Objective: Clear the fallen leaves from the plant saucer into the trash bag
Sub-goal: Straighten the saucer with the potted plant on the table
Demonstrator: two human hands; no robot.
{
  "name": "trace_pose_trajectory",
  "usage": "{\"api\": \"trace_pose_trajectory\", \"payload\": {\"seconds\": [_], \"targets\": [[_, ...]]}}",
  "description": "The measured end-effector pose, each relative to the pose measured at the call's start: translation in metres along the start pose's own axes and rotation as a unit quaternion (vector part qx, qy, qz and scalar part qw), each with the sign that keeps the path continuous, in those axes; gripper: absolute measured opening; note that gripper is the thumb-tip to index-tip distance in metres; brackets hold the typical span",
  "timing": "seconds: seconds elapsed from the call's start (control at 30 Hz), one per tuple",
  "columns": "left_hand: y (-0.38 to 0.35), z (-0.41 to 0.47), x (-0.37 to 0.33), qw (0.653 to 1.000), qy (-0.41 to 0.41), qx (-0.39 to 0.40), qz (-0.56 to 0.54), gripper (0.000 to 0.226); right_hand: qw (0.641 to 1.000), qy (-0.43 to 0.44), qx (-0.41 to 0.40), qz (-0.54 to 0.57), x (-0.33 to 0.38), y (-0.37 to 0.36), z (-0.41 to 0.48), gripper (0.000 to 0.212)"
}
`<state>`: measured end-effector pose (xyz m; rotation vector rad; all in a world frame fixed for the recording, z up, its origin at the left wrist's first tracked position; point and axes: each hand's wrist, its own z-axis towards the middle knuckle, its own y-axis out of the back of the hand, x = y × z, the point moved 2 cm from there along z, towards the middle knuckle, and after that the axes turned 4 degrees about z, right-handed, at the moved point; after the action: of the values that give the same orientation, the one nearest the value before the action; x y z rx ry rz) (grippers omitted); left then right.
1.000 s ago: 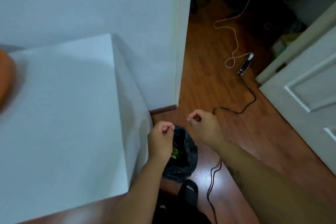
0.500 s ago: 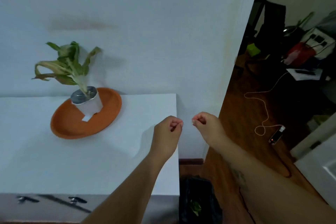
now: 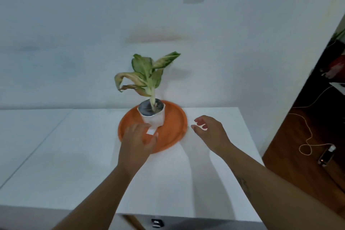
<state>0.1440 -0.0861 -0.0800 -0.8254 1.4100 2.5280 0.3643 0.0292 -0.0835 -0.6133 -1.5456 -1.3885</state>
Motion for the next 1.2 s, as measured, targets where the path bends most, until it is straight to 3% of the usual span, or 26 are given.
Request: {"api": "trace_pose_trajectory", "payload": {"seconds": [0.17,0.27,0.37,0.47,0.57,0.67,0.73,0.8,1.0,1.2], "targets": [[0.015,0.016,0.082,0.991,0.066,0.109,0.039,0.108,0.999,-0.01,0.013,-0.047,0.043,-0.066,0.019,0.068],[0.011,0.019,0.113,0.969,0.085,0.223,0.055,0.134,0.996,-0.016,-0.006,-0.083,0.059,-0.097,0.031,0.089],[0.006,0.02,0.127,0.961,0.085,0.263,0.026,0.141,0.987,-0.008,-0.018,-0.16,0.068,-0.117,0.044,0.106],[-0.001,0.02,0.136,0.964,0.083,0.253,-0.001,0.143,0.985,-0.04,-0.017,-0.167,0.072,-0.13,0.063,0.113],[-0.006,0.018,0.14,0.976,0.068,0.206,-0.012,0.139,0.981,-0.044,-0.008,-0.187,0.094,-0.137,0.066,0.106],[-0.006,0.017,0.14,0.979,0.067,0.192,0.003,0.14,0.982,-0.008,0.027,-0.186,0.119,-0.145,0.064,0.08],[-0.006,0.016,0.138,0.982,0.059,0.178,0.015,0.139,0.981,-0.023,-0.043,-0.188,0.093,-0.147,0.065,0.1],[-0.005,0.015,0.137,0.984,0.056,0.168,0.028,0.137,0.982,-0.026,-0.064,-0.177,0.066,-0.152,0.074,0.11],[-0.006,0.012,0.135,0.982,0.053,0.162,0.081,0.136,0.977,0.013,-0.086,-0.197,0.075,-0.15,0.064,0.103],[-0.005,0.01,0.133,0.98,0.037,0.161,0.11,0.133,0.975,-0.023,-0.085,-0.206,0.052,-0.132,0.029,0.1]]}}
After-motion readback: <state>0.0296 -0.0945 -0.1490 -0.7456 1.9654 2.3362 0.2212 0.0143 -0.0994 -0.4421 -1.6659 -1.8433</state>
